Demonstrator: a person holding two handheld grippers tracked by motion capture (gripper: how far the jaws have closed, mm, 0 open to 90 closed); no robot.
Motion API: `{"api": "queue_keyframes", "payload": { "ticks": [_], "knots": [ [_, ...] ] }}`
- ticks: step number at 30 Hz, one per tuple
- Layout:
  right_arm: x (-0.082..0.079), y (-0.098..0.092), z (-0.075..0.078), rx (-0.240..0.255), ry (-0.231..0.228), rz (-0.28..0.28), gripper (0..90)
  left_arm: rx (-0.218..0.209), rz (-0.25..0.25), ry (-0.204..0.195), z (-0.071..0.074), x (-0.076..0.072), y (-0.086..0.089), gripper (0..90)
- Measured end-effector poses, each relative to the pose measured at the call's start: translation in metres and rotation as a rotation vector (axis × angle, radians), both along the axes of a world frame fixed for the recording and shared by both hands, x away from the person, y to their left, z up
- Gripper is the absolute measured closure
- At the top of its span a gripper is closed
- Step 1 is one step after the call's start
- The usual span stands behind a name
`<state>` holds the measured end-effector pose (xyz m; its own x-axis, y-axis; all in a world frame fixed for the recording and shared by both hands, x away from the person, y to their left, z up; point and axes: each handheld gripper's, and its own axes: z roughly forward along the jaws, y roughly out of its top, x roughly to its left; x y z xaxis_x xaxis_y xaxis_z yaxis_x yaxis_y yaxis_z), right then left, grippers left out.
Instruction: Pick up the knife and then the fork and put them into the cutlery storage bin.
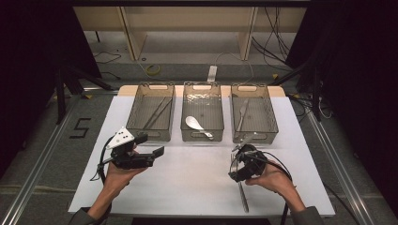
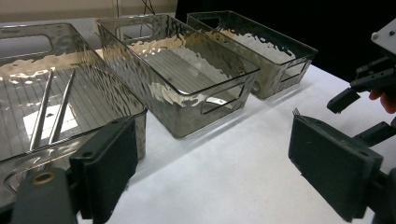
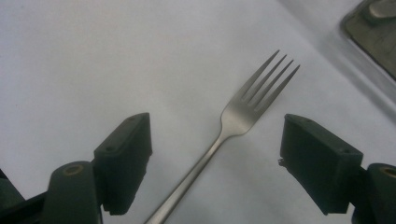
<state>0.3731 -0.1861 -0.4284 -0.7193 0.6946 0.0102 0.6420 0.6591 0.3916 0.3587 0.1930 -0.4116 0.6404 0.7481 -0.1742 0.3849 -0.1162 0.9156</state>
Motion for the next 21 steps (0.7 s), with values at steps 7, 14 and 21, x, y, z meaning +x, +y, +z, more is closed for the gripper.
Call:
{"api": "queue_keyframes", "payload": {
  "ticks": [7,14,21],
  "knots": [
    [-0.005,-0.004,-0.005,-0.014,0.014,-0.016,27.3,0.004,0.000,0.000,0.000,0.000,0.000,15.2],
    [-0.009,-0.005,-0.013,-0.055,0.029,-0.016,36.5,0.002,0.000,-0.001,0.000,0.000,0.000,15.2],
    [-0.009,-0.007,-0.020,-0.062,0.065,-0.016,52.5,0.003,-0.001,0.001,0.000,0.000,0.000,15.2]
  ]
}}
